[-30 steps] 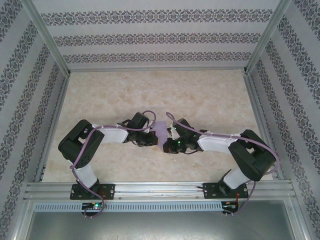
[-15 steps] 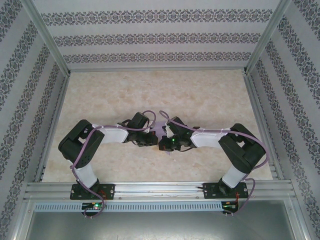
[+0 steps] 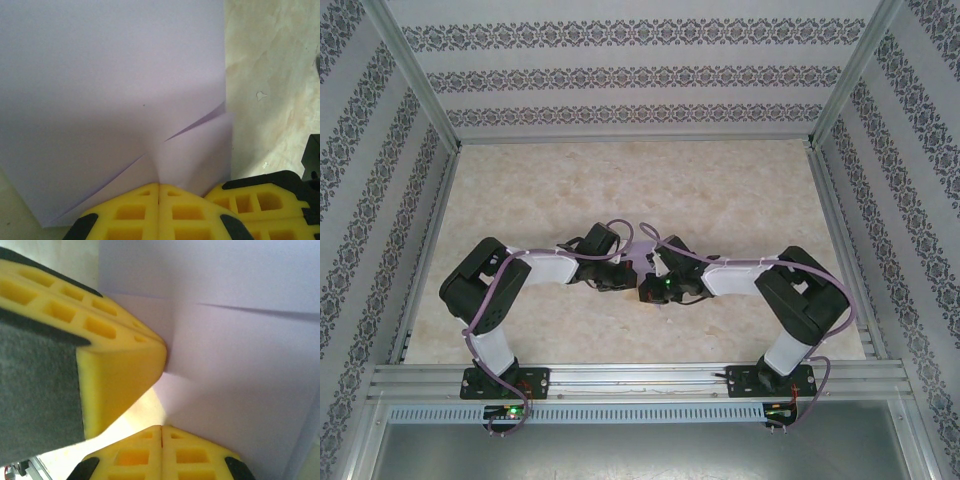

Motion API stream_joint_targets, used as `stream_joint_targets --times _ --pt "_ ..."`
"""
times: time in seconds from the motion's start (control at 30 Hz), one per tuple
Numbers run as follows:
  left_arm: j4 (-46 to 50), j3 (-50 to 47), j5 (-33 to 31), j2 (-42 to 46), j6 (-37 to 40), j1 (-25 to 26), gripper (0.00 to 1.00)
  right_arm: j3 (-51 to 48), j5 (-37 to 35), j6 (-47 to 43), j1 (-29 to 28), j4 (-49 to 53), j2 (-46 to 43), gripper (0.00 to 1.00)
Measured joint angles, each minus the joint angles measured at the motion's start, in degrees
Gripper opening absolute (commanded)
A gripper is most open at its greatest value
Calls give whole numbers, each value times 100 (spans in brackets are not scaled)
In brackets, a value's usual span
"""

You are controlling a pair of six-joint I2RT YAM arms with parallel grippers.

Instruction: Fold a paper plane with a square sheet of paper (fold left side to right side)

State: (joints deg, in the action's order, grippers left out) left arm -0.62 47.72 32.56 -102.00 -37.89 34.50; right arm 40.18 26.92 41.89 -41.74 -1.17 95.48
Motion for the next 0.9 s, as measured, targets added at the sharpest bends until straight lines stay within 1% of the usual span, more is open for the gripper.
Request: stream_joint_targets --times 0.23,0.4,0.57,0.6,0.67,0.7,0.77,0.8,0.83,0.9 --pt "-2 61 -15 -57 0 0 0 -439 -76 4 101 144 -485 0" --pt "-2 83 -17 -72 0 0 0 -809 -35 -31 387 468 -968 0" --pt "-4 127 -20 -105 -2 0 0 -973 9 -177 616 859 -1285 0" --pt "-7 127 -17 -105 -9 0 0 -977 13 -205 662 968 -1340 0" --pt "-17 127 -4 -105 -55 0 4 -979 13 -295 752 1209 -1449 1" --pt "-28 127 2 -105 -98 0 7 -979 15 -343 800 1338 -1532 7" --pt "-52 127 11 -103 -186 0 11 -975 35 -483 907 1493 -1720 15" --pt "-66 127 20 -103 -227 0 14 -957 55 -570 981 1563 -1838 22" --pt "-76 129 22 -94 -258 0 17 -933 70 -671 1058 1606 -1941 27" --pt "-55 142 -4 -35 -310 0 21 -839 101 -879 1255 1644 -2090 34"
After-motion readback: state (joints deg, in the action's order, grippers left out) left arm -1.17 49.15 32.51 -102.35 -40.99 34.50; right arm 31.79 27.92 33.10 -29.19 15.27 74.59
